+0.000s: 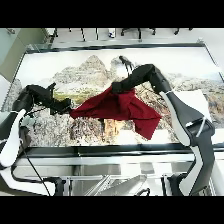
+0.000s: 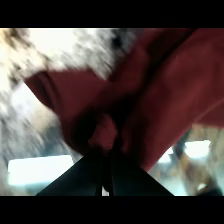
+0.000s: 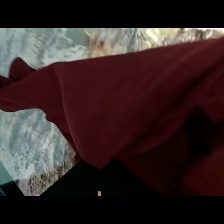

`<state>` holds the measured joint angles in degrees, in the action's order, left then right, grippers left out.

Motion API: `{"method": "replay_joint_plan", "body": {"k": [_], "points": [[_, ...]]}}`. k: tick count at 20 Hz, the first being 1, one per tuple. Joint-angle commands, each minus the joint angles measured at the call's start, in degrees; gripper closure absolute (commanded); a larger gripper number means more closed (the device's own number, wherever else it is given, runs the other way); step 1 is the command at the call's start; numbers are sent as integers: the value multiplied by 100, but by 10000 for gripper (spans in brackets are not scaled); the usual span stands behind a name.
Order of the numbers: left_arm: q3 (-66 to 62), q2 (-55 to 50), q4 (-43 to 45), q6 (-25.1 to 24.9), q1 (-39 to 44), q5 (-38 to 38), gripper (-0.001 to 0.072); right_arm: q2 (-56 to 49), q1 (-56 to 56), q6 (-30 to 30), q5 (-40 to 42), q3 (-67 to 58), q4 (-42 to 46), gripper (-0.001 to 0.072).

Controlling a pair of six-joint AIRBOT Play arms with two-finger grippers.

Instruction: Fold the shirts.

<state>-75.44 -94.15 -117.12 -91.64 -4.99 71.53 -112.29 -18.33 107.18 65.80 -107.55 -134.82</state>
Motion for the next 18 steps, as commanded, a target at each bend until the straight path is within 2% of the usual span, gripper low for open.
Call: {"method": "replay_joint_plan", "body": {"k": [1, 2, 3, 4, 5, 6, 9, 11, 14, 15, 16, 17, 18], "points": [[-455, -693, -337, -203, -310, 52, 695, -144, 72, -11, -4, 7, -85, 473], [-669, -780, -339, -201, -328, 170, 692, -11, 177, -131, 129, 4, -83, 309], [-892, -855, -350, -199, -352, 317, 527, 173, 334, -216, 354, 2, -81, 293], [-1123, -903, -356, -195, -350, 505, 147, 378, 516, -234, 636, 2, -83, 294], [-1373, -927, -345, -188, -350, 732, 9, 625, 763, -269, 992, 2, -63, 301], [-1574, -925, -313, -188, -352, 951, 11, 857, 1010, -341, 1335, 4, -42, 348], [-2109, -920, -94, -188, -350, 1631, 11, 1508, 1716, -588, 2041, 142, 181, 350], [-2100, -846, -101, -188, -348, 1908, 11, 1941, 2024, -612, 2166, 625, 446, 350], [-1379, -472, -103, -203, -345, 1755, 11, 2629, 2343, -562, 1958, 2022, 887, 335], [-1034, -306, -109, -205, -343, 1624, 12, 2824, 2417, -424, 1738, 2573, 863, 280], [-684, -125, -122, -205, -313, 1447, 11, 2959, 2441, -385, 1434, 3062, 861, 130], [-374, 44, -129, -205, -258, 1224, 12, 3012, 2426, -380, 1108, 3436, 822, 84], [-46, 225, -166, -205, -164, 935, 11, 3001, 2380, -297, 728, 3768, 592, 84]]}}
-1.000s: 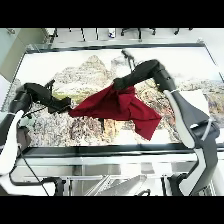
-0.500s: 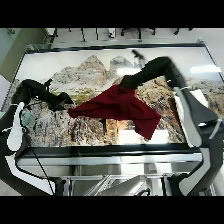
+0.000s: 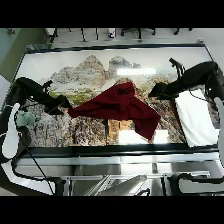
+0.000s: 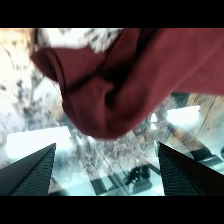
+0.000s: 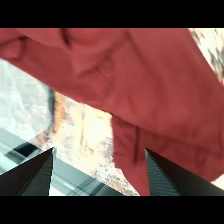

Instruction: Fold the shirts.

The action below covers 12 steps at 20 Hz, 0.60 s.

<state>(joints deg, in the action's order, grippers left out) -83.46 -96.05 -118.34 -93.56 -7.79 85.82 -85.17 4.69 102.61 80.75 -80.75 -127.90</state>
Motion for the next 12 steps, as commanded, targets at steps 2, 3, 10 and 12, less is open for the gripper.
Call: {"method": "replay_joint_plan", "body": {"k": [2, 3, 10, 12], "points": [[1272, 719, -42, -11, 415, -1113, 11, 144, -70, 481, -1561, 1539, -868, 83], [1471, 839, -44, -9, 592, -1480, 11, 11, -199, 525, -1906, 1604, -1067, 84], [1519, 466, -26, 116, 1805, -3462, 12, -999, -1357, 435, -3751, 1412, -1353, 89], [1134, 90, -26, 122, 1882, -3392, 12, -1209, -1451, 315, -3952, 1169, -1377, 115]]}}
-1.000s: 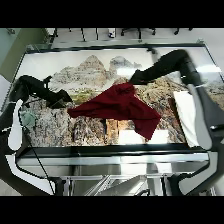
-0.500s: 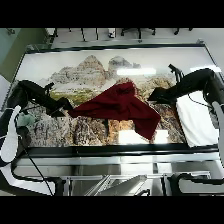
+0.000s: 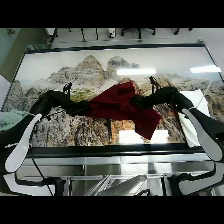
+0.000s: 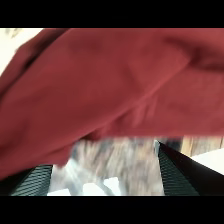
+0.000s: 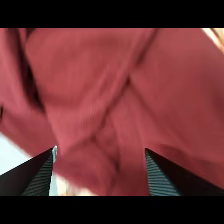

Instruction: Fold the shirts.

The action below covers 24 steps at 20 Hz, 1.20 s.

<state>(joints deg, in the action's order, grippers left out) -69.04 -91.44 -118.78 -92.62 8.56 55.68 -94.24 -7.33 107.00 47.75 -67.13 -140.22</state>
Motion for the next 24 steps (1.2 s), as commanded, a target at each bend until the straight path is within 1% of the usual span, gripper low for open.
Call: {"method": "replay_joint_plan", "body": {"k": [1, 2, 6, 7, 8, 13, 14, 15, 16, 20, 24], "points": [[-501, -546, 20, 31, 264, -308, 12, -407, -254, -136, -664, -334, -146, 198], [-686, -715, 15, 35, 264, -238, 12, -520, -254, -136, -662, -492, -146, 246], [-1281, -1167, 20, 42, 264, 101, 15, -831, -264, -223, -643, -1019, -151, 245], [-1362, -1228, 22, 42, 264, 149, 114, -890, -278, -225, -638, -1075, -149, 246], [-1414, -1281, 26, 42, 264, 179, 181, -938, -280, -225, -625, -1088, -149, 246], [-1373, -1322, 66, 44, 258, 107, 181, -1069, -280, -219, -304, -1093, -146, 246], [-1373, -1322, 66, 52, 258, 83, 333, -1058, -278, -214, -205, -1093, -140, 245], [-1373, -1322, 68, 50, 258, 83, 645, -1051, -273, -195, -92, -1093, -122, 246], [-1373, -1322, 66, 46, 258, 66, 693, -1043, -273, -195, 55, -1093, -72, 246], [-1386, -1281, 63, 46, 258, 35, 694, -1040, -133, -179, 763, -1093, 28, 245], [-1384, -907, 63, -127, 251, -17, 694, -1036, 192, -203, 935, -1093, 24, 243]]}}
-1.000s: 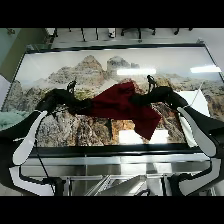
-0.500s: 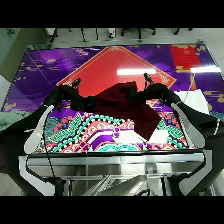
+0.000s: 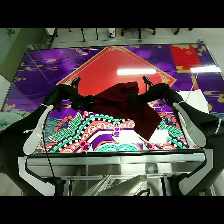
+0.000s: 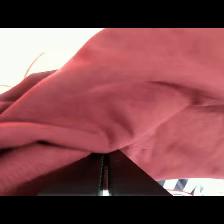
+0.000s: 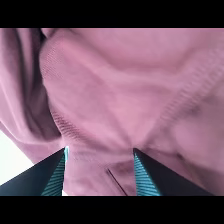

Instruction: Fold the shirts.

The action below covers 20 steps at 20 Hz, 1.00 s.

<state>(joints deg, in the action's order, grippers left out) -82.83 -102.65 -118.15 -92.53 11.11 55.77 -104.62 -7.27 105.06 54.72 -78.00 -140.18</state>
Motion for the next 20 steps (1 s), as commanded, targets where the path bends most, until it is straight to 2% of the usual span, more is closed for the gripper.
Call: {"method": "replay_joint_plan", "body": {"k": [1, 6, 11, 12, 13, 14, 17, 20], "points": [[-4, 341, 0, -155, -11, -24, 694, 2, 243, -7, 225, -7, 2, 243], [-4, 658, -2, -262, -70, 17, 694, -42, 282, -28, -391, -7, -94, 243], [-4, 662, -13, -350, -57, 24, 694, -262, 74, -116, -549, -9, -260, 249], [-4, 662, -15, -350, -57, 26, 694, -304, 13, -179, -645, -11, -273, 327], [-4, 662, -17, -350, -57, 28, 694, -348, -52, -177, -723, -46, -306, 536], [-4, 664, -35, -352, -57, 42, 694, -358, -98, -177, -719, -131, -313, 689], [-7, 933, -59, -354, -103, 76, 694, -92, -94, -177, -214, -750, -369, 689], [-332, 1788, -61, -345, -337, 223, 694, 754, 275, -136, 570, -1805, -341, 689]]}}
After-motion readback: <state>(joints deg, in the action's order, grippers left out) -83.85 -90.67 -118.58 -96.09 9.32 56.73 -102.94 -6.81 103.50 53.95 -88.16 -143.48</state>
